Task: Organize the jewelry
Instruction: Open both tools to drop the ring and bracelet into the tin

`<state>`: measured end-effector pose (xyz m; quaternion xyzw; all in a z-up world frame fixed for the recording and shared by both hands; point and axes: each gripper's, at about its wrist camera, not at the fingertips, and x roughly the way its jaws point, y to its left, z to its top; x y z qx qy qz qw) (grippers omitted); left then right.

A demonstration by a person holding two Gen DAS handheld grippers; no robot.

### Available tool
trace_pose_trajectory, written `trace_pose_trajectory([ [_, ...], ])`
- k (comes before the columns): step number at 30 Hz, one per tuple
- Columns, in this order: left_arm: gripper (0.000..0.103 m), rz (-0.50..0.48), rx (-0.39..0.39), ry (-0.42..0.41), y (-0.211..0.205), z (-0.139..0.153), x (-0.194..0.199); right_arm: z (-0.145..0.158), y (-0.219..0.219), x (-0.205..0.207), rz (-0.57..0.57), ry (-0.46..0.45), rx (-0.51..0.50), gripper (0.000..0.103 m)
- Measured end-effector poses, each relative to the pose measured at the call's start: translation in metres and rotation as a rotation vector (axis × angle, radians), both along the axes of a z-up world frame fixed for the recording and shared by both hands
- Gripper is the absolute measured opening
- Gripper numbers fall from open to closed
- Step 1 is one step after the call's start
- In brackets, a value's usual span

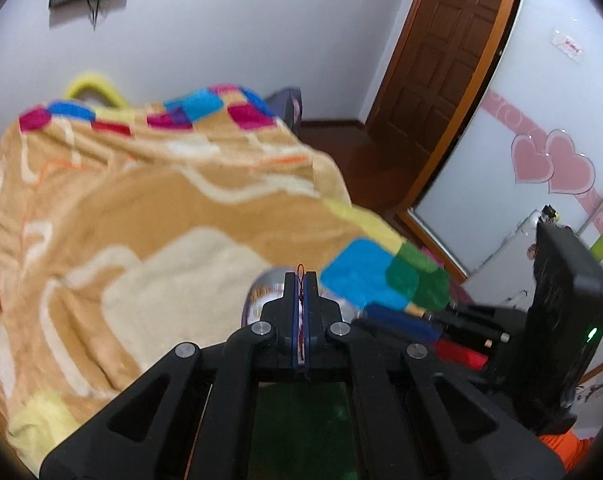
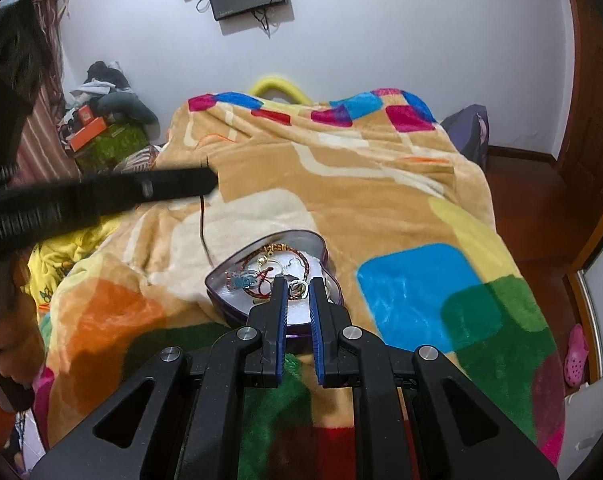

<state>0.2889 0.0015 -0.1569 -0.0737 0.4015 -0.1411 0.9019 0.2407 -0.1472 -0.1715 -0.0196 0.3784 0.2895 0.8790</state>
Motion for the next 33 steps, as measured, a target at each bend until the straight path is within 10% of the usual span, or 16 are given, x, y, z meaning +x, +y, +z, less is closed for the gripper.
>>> trace_pose_trajectory([
  [19,0.003,-0.029,0.105,0.062,-0.011,-0.03,-0.004,-0.013,0.015,0.01,0.027,0.06,-0.038,0.01],
  [27,0.04,0.03,0.127,0.011,-0.005,-0.009,-0.017,0.003,0.013,0.001,0.008,0.03,-0.056,0.024],
  [33,0.042,0.058,0.119,-0.043,0.003,0.018,-0.036,0.029,0.003,-0.012,-0.02,-0.033,-0.036,0.032],
])
